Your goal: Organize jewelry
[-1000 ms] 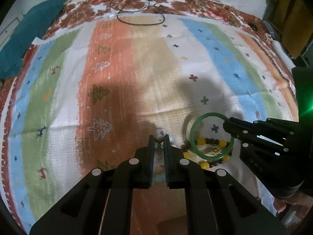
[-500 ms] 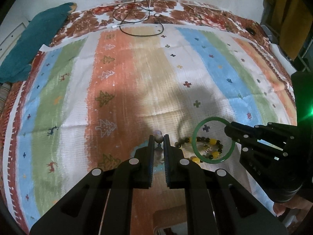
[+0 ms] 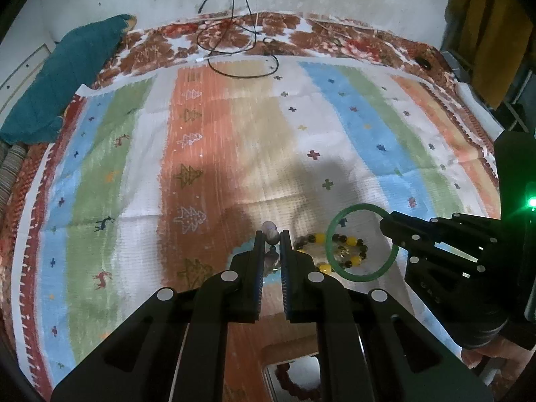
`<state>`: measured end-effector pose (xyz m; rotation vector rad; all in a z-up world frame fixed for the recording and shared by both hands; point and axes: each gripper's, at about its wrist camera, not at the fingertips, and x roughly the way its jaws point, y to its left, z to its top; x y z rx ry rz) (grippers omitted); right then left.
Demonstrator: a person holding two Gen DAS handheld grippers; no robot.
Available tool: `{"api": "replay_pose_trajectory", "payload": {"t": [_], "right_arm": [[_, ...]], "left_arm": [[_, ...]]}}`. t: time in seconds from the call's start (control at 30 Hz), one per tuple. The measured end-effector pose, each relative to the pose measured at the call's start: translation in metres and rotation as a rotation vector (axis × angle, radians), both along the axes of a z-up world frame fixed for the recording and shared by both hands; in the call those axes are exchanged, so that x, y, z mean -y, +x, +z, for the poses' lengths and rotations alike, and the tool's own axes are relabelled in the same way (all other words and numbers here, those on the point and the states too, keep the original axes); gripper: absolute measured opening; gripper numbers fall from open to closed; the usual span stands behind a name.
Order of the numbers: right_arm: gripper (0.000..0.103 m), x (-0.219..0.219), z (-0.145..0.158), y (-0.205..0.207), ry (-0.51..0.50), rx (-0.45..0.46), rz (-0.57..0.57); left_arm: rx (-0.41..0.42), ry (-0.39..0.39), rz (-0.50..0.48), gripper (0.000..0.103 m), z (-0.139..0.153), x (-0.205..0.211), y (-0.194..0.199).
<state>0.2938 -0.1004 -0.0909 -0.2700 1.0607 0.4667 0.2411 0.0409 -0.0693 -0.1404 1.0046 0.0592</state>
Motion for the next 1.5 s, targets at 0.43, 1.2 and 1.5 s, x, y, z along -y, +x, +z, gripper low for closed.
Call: {"api": "replay_pose_trajectory", "payload": {"t": [0.43,1.2,1.5], "right_arm": [[0.009,0.009,0.032,-0.031,0.031,0.071,0.015],[0.009,0.021,0.046,-0.069,0.043,0.110,0.033],[0.009,0.026,0.052,-0.084,0.060,0.116,0.048]], "left_arm": [[0.054,-0.009,-0.021,0.008,0.024,0.012,-0.032],[0.099,-0.036,-0.030,0.008,0.040,0.024,-0.069],[0.119,-0.050,-0.037,0.008,0.046,0.029,-0.090]]}}
